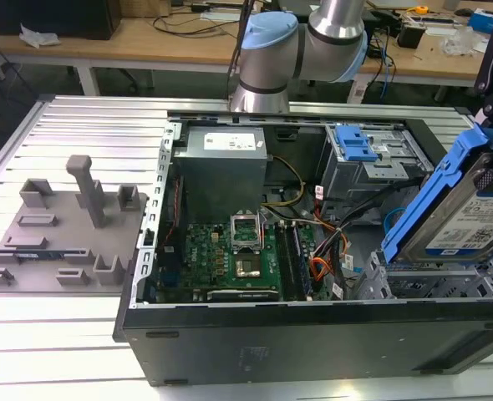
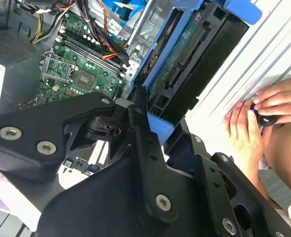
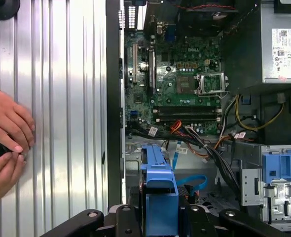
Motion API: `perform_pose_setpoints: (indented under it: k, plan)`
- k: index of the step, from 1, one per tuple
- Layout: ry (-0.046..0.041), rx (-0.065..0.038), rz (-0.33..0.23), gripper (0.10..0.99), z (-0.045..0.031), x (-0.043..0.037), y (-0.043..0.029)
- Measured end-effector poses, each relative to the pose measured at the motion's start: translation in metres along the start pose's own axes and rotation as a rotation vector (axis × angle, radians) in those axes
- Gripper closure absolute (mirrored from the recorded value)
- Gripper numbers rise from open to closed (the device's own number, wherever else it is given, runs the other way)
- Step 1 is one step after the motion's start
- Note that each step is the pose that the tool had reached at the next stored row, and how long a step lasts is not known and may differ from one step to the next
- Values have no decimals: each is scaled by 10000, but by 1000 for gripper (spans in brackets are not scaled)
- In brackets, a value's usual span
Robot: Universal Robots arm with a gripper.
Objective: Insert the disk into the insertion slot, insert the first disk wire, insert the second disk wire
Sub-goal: 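Insert the disk into the insertion slot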
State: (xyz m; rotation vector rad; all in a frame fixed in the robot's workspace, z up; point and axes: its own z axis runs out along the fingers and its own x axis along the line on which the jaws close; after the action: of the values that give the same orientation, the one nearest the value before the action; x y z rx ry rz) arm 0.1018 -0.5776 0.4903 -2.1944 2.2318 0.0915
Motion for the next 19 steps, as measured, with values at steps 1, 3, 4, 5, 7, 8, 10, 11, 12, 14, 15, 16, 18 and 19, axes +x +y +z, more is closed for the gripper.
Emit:
perform_pose_setpoints:
  k: [1,3,4,5,7,8,10,11,12,14,15,16,18,19]
  plan:
    - [-3,56,-2,722,6,1,1]
    - [-2,152,-25,722,9,0,-1]
    - [-3,183,-44,722,12,0,-2]
    - [-1,206,-102,722,15,0,-7]
    - [3,205,-195,722,18,0,-19]
    - [3,202,-268,722,22,0,-31]
    - [4,201,-281,722,25,0,-33]
    - [3,201,-282,722,25,0,-34]
    - [3,201,-282,722,25,0,-33]
    - [2,201,-283,722,26,0,-35]
    - [0,201,-285,722,29,-2,-44]
    - [2,201,-282,722,30,-8,-54]
    - [2,201,-282,722,34,-21,-66]
    - [2,201,-282,722,37,-30,-70]
